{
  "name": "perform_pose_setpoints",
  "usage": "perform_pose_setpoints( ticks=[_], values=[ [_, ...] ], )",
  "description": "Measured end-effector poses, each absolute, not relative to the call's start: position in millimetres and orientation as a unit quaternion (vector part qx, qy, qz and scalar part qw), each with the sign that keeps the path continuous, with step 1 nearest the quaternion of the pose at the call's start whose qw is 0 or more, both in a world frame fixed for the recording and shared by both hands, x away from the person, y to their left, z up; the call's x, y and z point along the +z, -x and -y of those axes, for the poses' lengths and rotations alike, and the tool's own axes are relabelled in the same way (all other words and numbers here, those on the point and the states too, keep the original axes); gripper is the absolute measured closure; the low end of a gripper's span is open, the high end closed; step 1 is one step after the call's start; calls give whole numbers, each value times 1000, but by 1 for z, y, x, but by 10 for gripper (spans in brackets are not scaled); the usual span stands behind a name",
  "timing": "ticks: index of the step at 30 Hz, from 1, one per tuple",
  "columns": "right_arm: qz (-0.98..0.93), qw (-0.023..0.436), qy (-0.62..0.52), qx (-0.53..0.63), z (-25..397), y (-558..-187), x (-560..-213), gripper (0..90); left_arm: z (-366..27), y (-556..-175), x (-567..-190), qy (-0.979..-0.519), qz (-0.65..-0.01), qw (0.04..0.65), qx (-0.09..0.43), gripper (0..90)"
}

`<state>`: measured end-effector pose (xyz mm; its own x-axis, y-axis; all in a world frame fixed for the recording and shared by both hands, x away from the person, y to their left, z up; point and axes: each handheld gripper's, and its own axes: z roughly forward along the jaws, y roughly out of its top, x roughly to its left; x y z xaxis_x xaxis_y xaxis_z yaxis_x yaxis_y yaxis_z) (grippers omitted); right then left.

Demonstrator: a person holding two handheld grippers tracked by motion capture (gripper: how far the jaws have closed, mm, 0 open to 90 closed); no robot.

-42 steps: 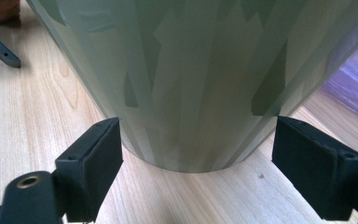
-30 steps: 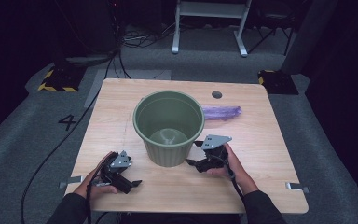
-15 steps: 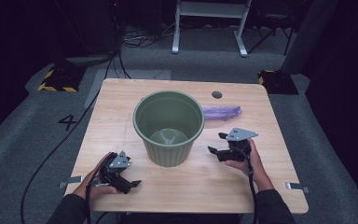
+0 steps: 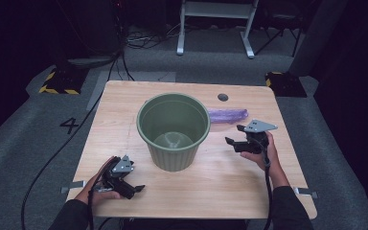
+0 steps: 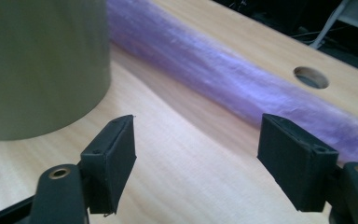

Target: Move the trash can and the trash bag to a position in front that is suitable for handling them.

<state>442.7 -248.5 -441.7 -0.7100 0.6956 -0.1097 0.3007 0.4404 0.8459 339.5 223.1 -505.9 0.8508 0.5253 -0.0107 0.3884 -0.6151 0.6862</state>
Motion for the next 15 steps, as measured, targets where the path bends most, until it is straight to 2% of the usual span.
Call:
perform_pose_setpoints(
  ticks=[12,13,15],
  values=[
    [-814,222,-311,438,249,-467,-440,348,-223,-339,-506,-893,-256,356,96,3],
    [-815,239,-307,430,247,-468,-440,369,-223,-339,-506,-893,-256,356,96,3],
    [-815,236,-306,433,246,-470,-441,371,-223,-339,-506,-893,-256,356,96,3]
  ],
)
